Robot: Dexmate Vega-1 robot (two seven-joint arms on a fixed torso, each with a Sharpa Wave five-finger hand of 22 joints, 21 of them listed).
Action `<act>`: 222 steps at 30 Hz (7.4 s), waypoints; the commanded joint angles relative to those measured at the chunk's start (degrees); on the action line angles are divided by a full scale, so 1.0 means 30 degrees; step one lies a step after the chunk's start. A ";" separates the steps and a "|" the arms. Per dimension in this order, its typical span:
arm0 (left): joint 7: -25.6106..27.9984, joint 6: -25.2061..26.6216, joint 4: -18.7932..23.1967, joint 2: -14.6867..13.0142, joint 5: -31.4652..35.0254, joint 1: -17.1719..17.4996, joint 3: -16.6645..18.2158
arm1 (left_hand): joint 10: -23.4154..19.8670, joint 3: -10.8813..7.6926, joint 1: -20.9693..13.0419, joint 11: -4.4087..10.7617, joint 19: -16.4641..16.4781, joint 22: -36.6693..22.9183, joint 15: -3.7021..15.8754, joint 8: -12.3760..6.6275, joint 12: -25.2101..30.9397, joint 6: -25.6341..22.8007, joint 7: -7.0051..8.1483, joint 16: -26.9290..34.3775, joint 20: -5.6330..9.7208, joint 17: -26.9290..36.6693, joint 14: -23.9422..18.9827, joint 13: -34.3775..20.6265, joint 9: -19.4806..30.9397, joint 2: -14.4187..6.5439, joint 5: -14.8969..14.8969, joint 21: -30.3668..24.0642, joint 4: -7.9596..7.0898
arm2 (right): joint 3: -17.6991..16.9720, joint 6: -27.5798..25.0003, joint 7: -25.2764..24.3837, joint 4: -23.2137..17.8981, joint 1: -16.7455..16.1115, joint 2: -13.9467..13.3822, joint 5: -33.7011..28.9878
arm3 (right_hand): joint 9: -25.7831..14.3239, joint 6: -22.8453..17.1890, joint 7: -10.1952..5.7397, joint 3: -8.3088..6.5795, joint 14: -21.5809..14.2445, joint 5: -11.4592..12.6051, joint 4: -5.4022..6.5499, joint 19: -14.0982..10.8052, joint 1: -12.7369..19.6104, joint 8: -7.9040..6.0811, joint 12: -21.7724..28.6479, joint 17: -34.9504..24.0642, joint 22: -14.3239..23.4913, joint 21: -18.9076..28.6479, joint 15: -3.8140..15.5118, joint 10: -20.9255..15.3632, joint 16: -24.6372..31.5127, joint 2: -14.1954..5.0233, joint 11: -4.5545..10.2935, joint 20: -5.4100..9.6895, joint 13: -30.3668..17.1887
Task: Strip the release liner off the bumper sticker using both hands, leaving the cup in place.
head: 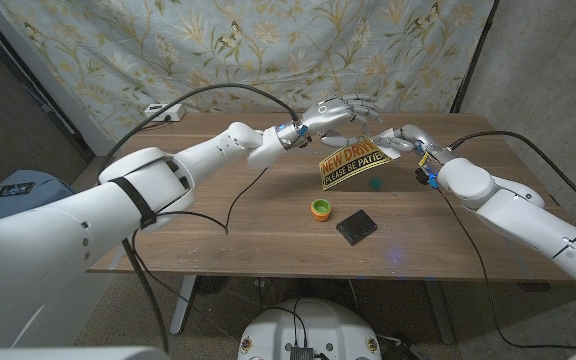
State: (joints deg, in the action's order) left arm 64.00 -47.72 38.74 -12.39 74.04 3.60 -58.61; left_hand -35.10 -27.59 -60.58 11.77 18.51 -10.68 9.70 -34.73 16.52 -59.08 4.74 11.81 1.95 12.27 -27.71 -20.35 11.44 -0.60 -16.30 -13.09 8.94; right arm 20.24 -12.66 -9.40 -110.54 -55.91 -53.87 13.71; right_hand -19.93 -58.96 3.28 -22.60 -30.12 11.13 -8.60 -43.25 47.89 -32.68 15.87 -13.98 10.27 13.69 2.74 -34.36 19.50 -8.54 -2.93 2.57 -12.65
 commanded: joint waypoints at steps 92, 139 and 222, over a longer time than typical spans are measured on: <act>-0.0001 0.0698 0.4757 -0.3043 -0.3548 0.1508 -0.0967 | -0.0039 -0.0349 0.0145 0.0015 -0.0166 -0.0057 0.0330 -0.1888 -0.0201 -0.0029 0.0070 0.0017 -0.0140 0.0000 0.0188 -0.0180 0.0519 -0.0153 0.0185 0.0139 0.0033 | 0.0119 -0.1340 -0.0365 0.1096 0.1229 -0.0473 -0.1469 | 0.0270 0.0275 -0.0035 0.0407 -0.0610 0.0254 0.0204 -0.0378 0.0484 -0.0463 -0.0543 -0.0145 0.0067 -0.0003 0.0550 -0.0681 -0.0227 -0.0074 0.0118 0.0227 -0.0344; -0.1513 0.2177 0.8521 -0.5177 -0.6589 0.3405 0.0155 | -0.0106 -0.0427 0.0242 0.0025 -0.0223 -0.0062 0.0384 -0.1986 -0.0266 0.0009 0.0142 0.0013 -0.0095 -0.0011 0.0174 -0.0241 0.0426 -0.0130 0.0222 0.0141 0.0022 | -0.0475 -0.1344 -0.0421 0.1034 0.0972 -0.1220 -0.1655 | 0.0364 0.0380 -0.0028 0.0521 -0.0746 0.0307 0.0288 -0.0388 0.0500 -0.0642 -0.0723 -0.0160 0.0066 -0.0049 0.0618 -0.0854 -0.0426 -0.0094 0.0112 0.0270 -0.0470; -0.4624 0.2239 1.1407 -0.6793 -1.0361 0.8509 0.5306 | -0.0195 -0.0607 0.0421 0.0034 -0.0354 -0.0066 0.0453 -0.2166 -0.0418 -0.0026 0.0226 0.0006 -0.0023 -0.0031 0.0177 -0.0335 0.0240 -0.0035 0.0284 0.0149 0.0024 | 0.0350 -0.2871 -0.0702 0.1084 0.1931 -0.0785 -0.2766 | 0.0559 0.0556 -0.0040 0.0705 -0.0862 0.0344 0.0354 -0.0415 0.0641 -0.0954 -0.1011 -0.0327 0.0065 -0.0120 0.0652 -0.0958 -0.0712 -0.0180 0.0209 0.0293 -0.0690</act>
State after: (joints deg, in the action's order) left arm 51.40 -40.96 71.63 -32.23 43.92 27.43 -44.49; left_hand -35.31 -28.93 -59.62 11.98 17.49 -10.80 9.92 -35.42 15.63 -58.85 5.43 11.81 1.74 11.97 -27.93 -21.13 11.45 -0.64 -15.46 -12.87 9.18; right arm 21.12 -20.44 -11.27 -107.06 -50.29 -56.28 5.72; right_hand -18.16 -57.50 3.07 -20.70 -32.09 11.68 -7.34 -43.96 49.17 -35.18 13.03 -14.79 10.25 13.30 2.87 -36.82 17.49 -8.92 -2.52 3.27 -14.53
